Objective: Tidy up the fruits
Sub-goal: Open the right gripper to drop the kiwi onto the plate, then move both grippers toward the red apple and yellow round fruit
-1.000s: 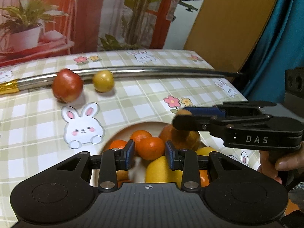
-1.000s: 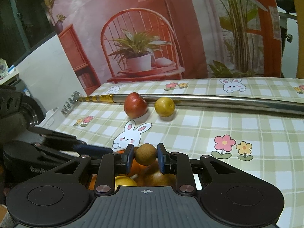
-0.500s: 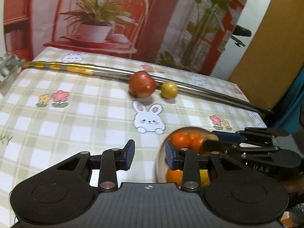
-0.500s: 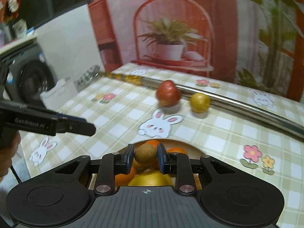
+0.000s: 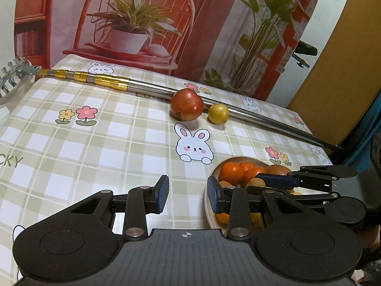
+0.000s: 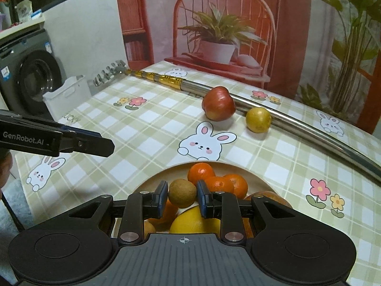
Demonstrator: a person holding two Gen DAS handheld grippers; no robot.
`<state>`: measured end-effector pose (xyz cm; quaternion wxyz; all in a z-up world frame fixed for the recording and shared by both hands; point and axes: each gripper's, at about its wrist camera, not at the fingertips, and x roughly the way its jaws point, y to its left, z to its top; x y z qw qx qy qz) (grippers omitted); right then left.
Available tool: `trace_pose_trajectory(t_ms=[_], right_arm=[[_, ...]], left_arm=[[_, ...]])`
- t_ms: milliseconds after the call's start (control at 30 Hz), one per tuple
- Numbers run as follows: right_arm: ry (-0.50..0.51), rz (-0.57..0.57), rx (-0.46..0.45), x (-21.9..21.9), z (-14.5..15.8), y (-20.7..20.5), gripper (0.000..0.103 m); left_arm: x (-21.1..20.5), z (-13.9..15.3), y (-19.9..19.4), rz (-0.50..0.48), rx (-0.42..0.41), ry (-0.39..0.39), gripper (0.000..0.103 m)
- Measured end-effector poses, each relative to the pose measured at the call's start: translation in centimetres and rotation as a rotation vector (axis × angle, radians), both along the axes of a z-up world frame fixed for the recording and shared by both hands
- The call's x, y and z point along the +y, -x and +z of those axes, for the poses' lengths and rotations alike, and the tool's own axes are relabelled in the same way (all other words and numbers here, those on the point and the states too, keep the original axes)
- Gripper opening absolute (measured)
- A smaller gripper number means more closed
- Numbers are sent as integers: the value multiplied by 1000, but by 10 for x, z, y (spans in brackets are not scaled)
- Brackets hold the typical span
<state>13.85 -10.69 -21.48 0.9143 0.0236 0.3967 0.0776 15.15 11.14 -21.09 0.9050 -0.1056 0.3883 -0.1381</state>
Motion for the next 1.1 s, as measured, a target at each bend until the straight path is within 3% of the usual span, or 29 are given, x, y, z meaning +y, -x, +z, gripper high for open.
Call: trace_pose_trajectory(t_ms=[533, 800, 1067, 1100], right_arm=[[3, -27, -37, -8, 11, 9, 24], [-6, -94, -94, -35, 28, 11, 25], [-29, -172, -121, -63, 34, 12, 25], [-30, -180, -122, -66, 34, 11, 25]], left_arm=[[3, 2, 5, -2, -10, -9, 37], [10, 8, -1, 19, -17, -19, 37], [24, 22, -15, 64, -26, -26, 42], [25, 24, -18, 71, -24, -26, 48]])
